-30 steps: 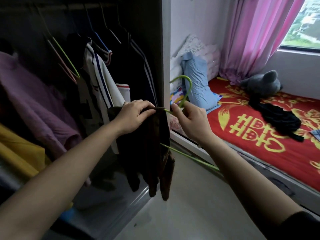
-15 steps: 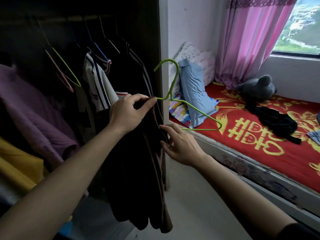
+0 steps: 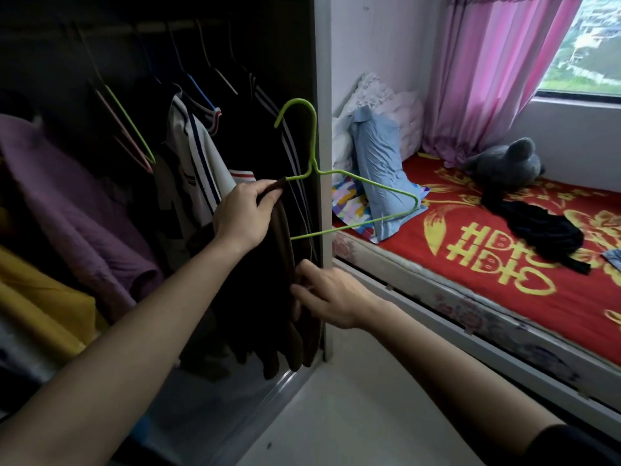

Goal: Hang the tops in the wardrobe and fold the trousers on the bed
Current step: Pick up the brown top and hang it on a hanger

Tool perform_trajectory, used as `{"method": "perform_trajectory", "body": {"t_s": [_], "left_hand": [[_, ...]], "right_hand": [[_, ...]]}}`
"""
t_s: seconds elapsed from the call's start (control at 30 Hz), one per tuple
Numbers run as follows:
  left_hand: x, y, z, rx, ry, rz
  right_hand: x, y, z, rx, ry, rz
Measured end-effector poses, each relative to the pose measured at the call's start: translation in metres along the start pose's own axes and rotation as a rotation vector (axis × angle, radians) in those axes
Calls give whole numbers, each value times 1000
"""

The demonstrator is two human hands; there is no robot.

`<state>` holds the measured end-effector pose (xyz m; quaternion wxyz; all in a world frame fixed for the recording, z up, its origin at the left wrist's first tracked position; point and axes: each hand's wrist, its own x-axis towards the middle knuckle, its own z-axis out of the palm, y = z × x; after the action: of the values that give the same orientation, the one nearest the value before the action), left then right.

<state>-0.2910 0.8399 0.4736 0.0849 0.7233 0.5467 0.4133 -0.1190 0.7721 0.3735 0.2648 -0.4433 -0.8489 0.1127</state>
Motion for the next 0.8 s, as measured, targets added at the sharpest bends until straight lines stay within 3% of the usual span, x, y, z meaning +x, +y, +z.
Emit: {"method": "perform_trajectory", "body": {"t_s": [0.1,0.23,0.37,0.5,0.6,0.8], "left_hand": [[3,-12,-4,6,20,-13],[7,-28,-10,98,46,-21],[8,-40,-11,120,-5,-58],[5,-47,-8,151,-52,-29],[9,-50,-8,195,-80,-18],[16,-56,-13,201,-60,-16]], "right_hand": [[-7,18,5,30,-163,170],[-16,52,-10,-112,-14,318],[-18,68,-33,-386,-13,129],[-19,56,-35,-446,-102,-83],[-12,47,-34,-484,-174,-133],[-11,61,-43,-535,-26,-100]]}}
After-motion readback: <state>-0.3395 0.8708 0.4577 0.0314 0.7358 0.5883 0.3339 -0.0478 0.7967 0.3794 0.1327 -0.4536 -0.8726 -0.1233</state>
